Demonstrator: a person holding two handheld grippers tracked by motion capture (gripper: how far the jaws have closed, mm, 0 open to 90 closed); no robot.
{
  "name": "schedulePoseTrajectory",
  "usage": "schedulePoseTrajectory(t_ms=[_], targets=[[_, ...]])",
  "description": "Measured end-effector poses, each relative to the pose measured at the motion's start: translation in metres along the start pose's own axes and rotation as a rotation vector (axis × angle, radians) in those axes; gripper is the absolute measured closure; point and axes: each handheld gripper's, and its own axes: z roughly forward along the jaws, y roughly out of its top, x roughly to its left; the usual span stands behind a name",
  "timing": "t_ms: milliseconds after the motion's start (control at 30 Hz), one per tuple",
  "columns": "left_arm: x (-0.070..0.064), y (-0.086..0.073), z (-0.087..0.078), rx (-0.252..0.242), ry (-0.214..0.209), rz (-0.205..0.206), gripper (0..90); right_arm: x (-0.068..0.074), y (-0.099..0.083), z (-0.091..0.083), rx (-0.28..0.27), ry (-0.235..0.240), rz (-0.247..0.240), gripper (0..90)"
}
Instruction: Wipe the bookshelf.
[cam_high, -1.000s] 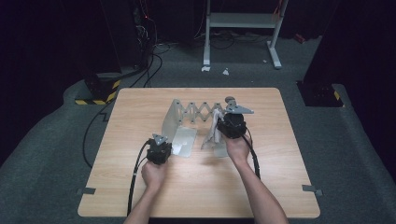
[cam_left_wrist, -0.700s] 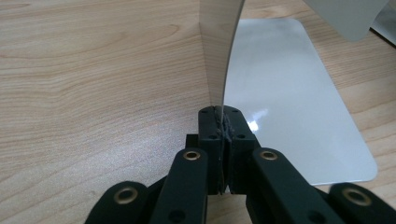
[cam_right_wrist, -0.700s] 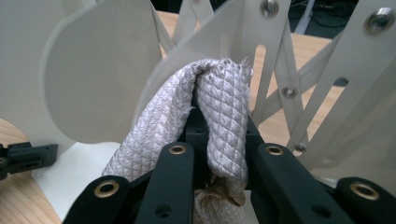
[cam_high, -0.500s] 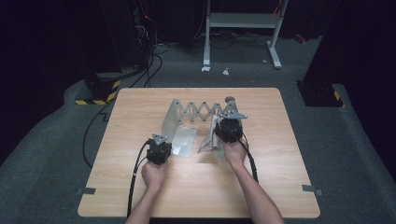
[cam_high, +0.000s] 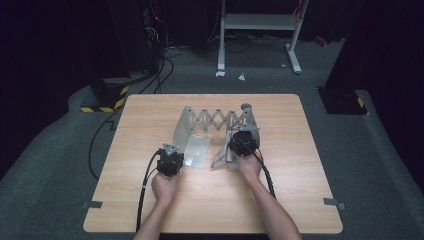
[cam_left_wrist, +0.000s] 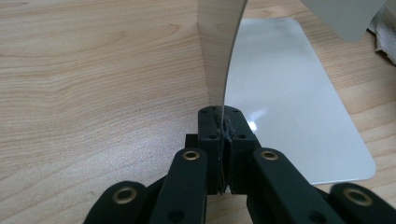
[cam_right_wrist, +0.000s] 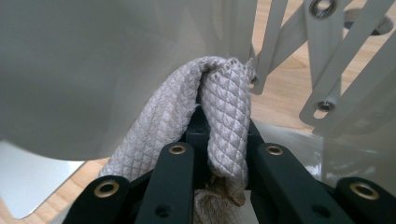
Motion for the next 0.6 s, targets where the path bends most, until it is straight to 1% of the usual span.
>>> schedulePoseTrajectory(t_ms=[267, 333, 367, 467, 500, 600], targets=[[0.000, 0.000, 0.000, 0.001, 0.000, 0.001, 86.6, -0.002, -0.005, 0.009, 0.041, -0.012, 0.005, 81.9], [0.000, 0.000, 0.000, 0.001, 0.001, 0.002, 86.5, -0.002, -0.005, 0.009, 0.040, -0.010, 0.007, 81.9], [0.000, 0.000, 0.000, 0.001, 0.001, 0.002, 86.5, -0.002, -0.004, 0.006, 0.038, 0.000, 0.011, 81.8], [0.000, 0.000, 0.000, 0.001, 0.001, 0.002, 86.4, -0.001, -0.001, -0.004, 0.011, 0.014, 0.013, 81.9], [0.000, 0.000, 0.000, 0.001, 0.003, 0.004, 86.4, 0.000, 0.001, -0.010, -0.011, 0.019, 0.011, 81.8], [0.000, 0.000, 0.000, 0.001, 0.003, 0.005, 86.4, 0.003, 0.007, -0.022, -0.051, 0.026, 0.000, 81.8]])
